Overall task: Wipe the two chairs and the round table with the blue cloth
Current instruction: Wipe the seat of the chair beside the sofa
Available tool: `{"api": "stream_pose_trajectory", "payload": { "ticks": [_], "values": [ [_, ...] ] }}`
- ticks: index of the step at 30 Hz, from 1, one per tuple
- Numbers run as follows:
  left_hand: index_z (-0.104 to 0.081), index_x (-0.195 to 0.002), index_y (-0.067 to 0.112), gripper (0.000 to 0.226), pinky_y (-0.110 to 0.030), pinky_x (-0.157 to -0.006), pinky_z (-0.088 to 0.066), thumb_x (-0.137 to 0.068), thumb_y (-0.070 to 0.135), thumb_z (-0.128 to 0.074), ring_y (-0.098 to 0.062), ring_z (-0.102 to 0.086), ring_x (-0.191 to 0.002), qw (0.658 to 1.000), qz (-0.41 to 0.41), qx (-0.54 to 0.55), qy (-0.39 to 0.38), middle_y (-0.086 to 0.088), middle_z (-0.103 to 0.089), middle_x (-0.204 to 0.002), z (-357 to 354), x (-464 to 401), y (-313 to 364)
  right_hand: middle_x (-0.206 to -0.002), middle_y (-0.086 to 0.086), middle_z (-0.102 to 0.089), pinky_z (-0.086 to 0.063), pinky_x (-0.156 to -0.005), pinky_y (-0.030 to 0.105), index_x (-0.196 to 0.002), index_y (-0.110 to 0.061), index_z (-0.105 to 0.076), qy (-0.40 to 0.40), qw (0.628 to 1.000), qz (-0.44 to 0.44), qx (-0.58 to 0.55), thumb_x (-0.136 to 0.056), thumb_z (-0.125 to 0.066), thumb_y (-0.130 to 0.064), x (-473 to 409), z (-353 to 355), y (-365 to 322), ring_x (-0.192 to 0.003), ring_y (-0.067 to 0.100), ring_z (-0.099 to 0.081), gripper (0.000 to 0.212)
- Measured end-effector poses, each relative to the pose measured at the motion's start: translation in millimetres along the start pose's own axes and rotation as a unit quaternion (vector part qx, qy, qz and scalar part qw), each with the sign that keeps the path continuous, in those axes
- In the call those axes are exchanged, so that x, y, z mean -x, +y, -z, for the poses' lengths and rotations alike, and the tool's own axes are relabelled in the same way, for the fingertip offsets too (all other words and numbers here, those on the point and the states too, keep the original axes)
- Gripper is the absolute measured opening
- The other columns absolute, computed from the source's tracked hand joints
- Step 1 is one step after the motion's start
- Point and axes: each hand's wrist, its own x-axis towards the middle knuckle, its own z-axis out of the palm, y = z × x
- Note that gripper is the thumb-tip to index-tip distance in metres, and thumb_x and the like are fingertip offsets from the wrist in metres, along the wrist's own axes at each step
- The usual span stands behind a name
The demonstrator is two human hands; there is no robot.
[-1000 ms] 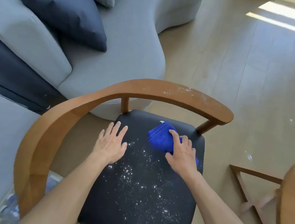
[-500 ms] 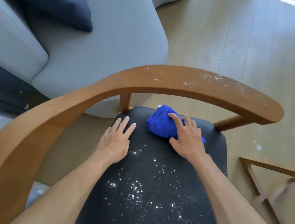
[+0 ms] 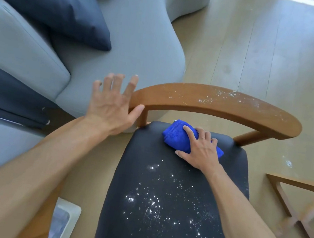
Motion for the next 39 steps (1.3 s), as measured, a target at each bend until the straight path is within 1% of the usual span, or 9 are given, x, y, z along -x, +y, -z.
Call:
{"api": "stream_pose_trajectory", "payload": {
  "ticks": [4,7,13,18,22,27,32,36,39],
  "values": [
    [-0.018,-0.144,0.019,0.071,-0.043,-0.079,-0.043,-0.091,0.066,-0.025,-0.035,-0.054,-0.102,0.994,0.04,0.023,-0.095,-0.015,-0.051,-0.116,-19,8,-3,-0.134,0.006,-0.043,-0.038,-0.079,0.04,-0.144,-0.031,-0.036,0.035,0.999,0.004,0.009,-0.076,-0.059,-0.065,-2,-8,0,-0.106,0.032,-0.045,0.08],
    [-0.025,-0.132,0.016,0.066,-0.041,-0.067,-0.041,-0.091,0.067,-0.022,-0.037,-0.061,-0.081,0.996,0.043,0.034,-0.069,-0.015,-0.055,-0.1,-26,5,-2,-0.122,0.014,-0.055,-0.041,-0.071,0.042,-0.135,-0.02,-0.052,0.075,0.997,0.022,-0.022,-0.078,-0.066,-0.046,3,-14,-1,-0.09,0.035,-0.051,0.064],
    [-0.033,-0.12,0.013,0.062,-0.04,-0.064,-0.042,-0.091,0.067,-0.022,-0.037,-0.062,-0.076,0.998,0.031,0.019,-0.047,-0.013,-0.057,-0.094,-25,7,-1,-0.105,0.018,-0.059,-0.047,-0.061,0.04,-0.122,-0.011,-0.061,0.096,0.992,0.053,-0.056,-0.065,-0.075,-0.029,36,-19,-19,-0.075,0.035,-0.053,0.061],
    [-0.033,-0.124,0.012,0.063,-0.038,-0.063,-0.04,-0.092,0.065,-0.024,-0.035,-0.062,-0.081,0.997,0.042,0.01,-0.057,-0.014,-0.057,-0.099,-21,8,1,-0.094,0.009,-0.059,-0.042,-0.058,0.034,-0.105,-0.018,-0.066,0.074,0.969,0.217,-0.094,-0.054,-0.065,-0.025,143,-63,-65,-0.068,0.028,-0.05,0.052],
    [-0.023,-0.137,0.015,0.062,-0.041,-0.071,-0.04,-0.095,0.061,-0.026,-0.033,-0.056,-0.096,0.995,0.054,0.034,-0.073,-0.014,-0.053,-0.11,-23,12,1,-0.095,0.002,-0.064,-0.044,-0.059,0.029,-0.108,-0.025,-0.064,0.007,0.954,0.29,-0.082,-0.063,-0.061,-0.033,176,-72,-73,-0.067,0.024,-0.052,0.046],
    [-0.007,-0.15,0.015,0.068,-0.042,-0.079,-0.039,-0.097,0.054,-0.025,-0.032,-0.05,-0.109,0.996,0.061,0.006,-0.066,-0.014,-0.05,-0.124,-20,27,1,-0.116,0.003,-0.054,-0.044,-0.075,0.04,-0.123,-0.026,-0.051,-0.012,0.945,0.318,-0.076,-0.069,-0.055,-0.055,179,-62,-56,-0.084,0.027,-0.05,0.061],
    [-0.009,-0.151,0.015,0.067,-0.04,-0.075,-0.036,-0.097,0.053,-0.024,-0.032,-0.052,-0.103,0.995,0.068,-0.022,-0.065,-0.016,-0.053,-0.121,-16,42,-3,-0.104,0.002,-0.06,-0.049,-0.064,0.031,-0.116,-0.026,-0.057,-0.01,0.934,0.358,-0.017,-0.074,-0.064,-0.041,162,-44,-60,-0.075,0.023,-0.055,0.046],
    [-0.014,-0.149,0.015,0.064,-0.04,-0.074,-0.036,-0.097,0.052,-0.024,-0.031,-0.053,-0.101,0.993,0.092,-0.023,-0.072,-0.016,-0.054,-0.12,-13,47,-5,-0.11,0.008,-0.058,-0.05,-0.07,0.035,-0.121,-0.022,-0.057,-0.03,0.94,0.333,-0.075,-0.079,-0.065,-0.03,130,-19,-49,-0.083,0.029,-0.056,0.043],
    [-0.016,-0.147,0.016,0.061,-0.041,-0.078,-0.038,-0.098,0.051,-0.023,-0.031,-0.053,-0.102,0.991,0.109,-0.016,-0.08,-0.016,-0.054,-0.121,-12,48,-6,-0.111,0.012,-0.059,-0.05,-0.065,0.038,-0.12,-0.021,-0.061,0.044,0.958,0.278,-0.047,-0.072,-0.076,-0.026,103,-5,-40,-0.081,0.032,-0.057,0.05]
  ]
}}
